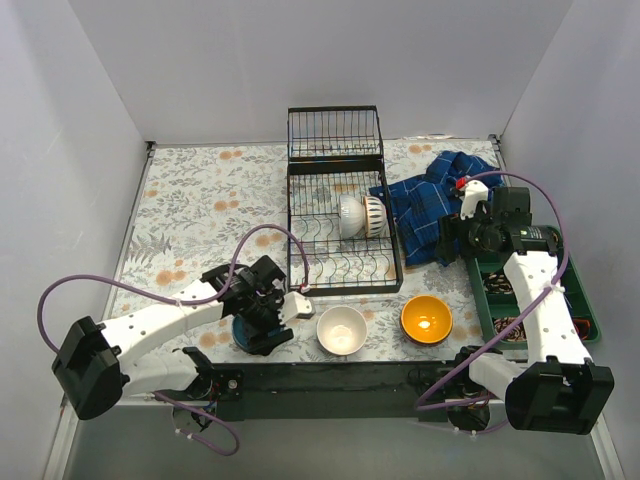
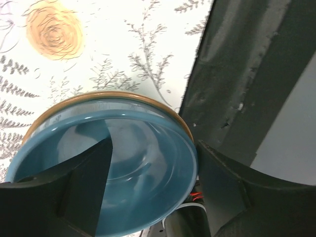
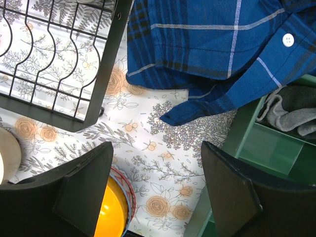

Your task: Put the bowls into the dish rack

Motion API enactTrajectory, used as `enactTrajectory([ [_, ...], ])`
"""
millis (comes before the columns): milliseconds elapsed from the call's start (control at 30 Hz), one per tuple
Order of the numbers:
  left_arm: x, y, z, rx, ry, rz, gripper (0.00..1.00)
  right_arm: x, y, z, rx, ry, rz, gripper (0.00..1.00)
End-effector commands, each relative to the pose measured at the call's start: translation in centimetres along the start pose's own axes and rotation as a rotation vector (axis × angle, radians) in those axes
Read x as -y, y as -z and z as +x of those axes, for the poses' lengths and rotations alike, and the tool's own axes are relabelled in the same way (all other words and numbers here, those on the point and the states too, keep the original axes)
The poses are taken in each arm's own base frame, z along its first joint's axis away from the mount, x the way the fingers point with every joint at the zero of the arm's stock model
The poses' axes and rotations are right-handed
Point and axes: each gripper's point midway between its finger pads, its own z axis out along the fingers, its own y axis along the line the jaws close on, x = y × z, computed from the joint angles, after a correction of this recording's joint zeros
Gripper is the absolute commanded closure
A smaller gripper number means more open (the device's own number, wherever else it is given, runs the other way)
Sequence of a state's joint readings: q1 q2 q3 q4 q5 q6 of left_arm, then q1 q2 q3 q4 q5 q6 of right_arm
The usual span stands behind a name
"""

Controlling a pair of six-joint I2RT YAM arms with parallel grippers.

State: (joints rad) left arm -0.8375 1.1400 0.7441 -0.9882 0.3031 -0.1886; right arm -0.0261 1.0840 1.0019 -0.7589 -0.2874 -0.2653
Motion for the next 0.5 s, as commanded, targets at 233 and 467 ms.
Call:
enactTrajectory([
  [233,-6.2,-0.1,0.4,0.002,0.06,-0.238,0.42,0.3,-0.3,-1.5,0.034,0.003,-0.004,0.2],
  [467,-9.2,1.2,-0.3,0.031,0.096,-0.277,0.49,0.3,-0.2,-1.7,0.038,0.002,-0.001,0.2],
])
